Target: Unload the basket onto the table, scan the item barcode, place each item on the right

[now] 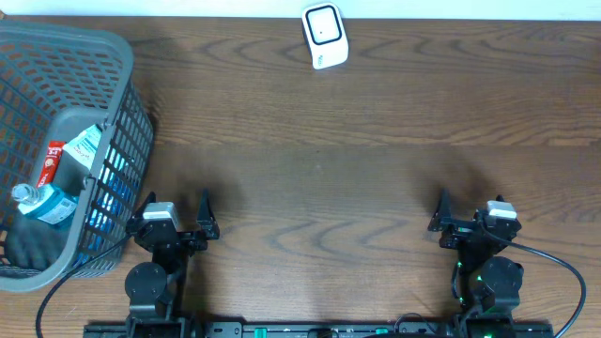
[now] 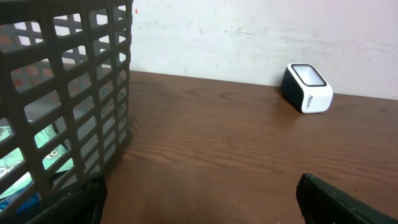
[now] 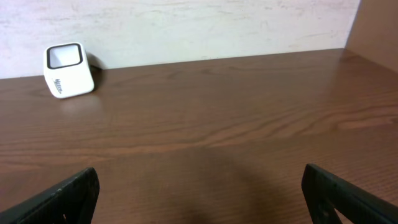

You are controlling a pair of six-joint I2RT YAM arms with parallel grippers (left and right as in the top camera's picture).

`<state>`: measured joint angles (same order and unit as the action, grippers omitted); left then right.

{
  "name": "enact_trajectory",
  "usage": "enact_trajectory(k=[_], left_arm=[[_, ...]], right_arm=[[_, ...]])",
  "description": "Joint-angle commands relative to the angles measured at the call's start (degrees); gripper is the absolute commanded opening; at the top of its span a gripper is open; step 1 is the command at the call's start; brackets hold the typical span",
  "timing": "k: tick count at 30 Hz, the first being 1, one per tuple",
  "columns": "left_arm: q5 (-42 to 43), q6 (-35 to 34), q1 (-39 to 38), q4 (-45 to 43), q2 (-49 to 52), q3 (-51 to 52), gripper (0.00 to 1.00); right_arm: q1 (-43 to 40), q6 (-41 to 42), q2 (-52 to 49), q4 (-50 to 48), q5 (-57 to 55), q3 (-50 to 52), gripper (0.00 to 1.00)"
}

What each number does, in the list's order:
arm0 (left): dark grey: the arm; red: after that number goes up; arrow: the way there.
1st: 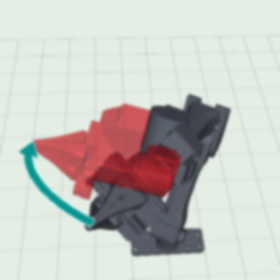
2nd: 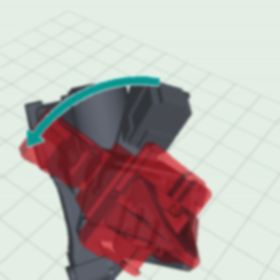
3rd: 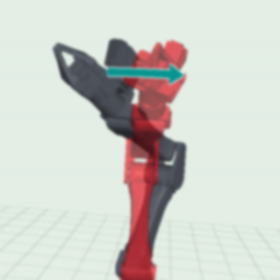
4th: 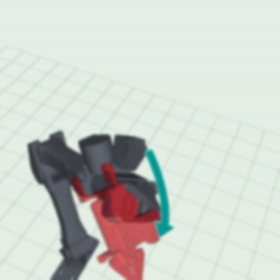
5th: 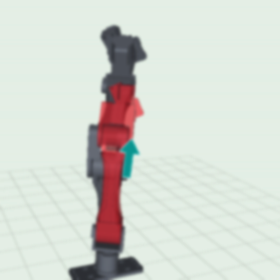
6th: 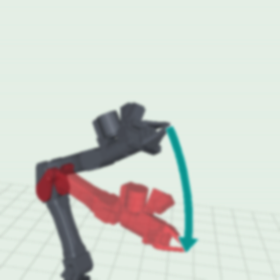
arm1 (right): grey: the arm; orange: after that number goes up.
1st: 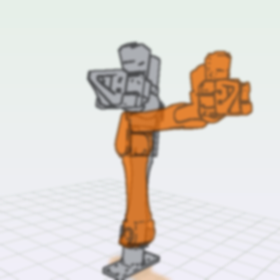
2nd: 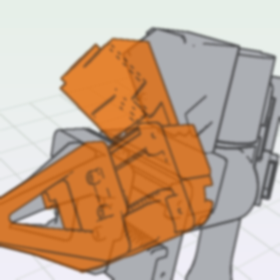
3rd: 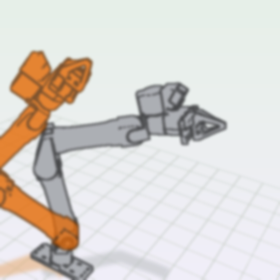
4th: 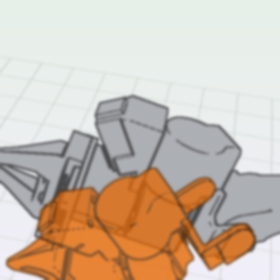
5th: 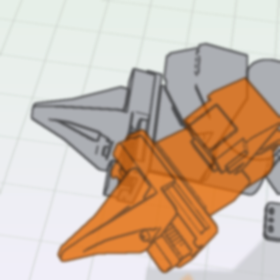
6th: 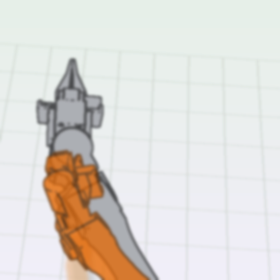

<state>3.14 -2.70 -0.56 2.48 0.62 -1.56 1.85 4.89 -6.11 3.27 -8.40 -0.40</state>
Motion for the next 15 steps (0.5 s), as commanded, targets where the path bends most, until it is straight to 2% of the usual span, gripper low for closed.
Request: enact_trajectory(k=[1,15], left_arm=[[-0.39,0.98,-0.17,1.31,-0.33,1.33,0.98],[0.22,0.96,-0.17,1.29,-0.22,1.33,0.98]], right_arm=[[0.50,-0.70,0.09,0.20,-0.28,0.09,0.99],[0.50,-0.70,0.09,0.20,-0.28,0.09,0.99]])
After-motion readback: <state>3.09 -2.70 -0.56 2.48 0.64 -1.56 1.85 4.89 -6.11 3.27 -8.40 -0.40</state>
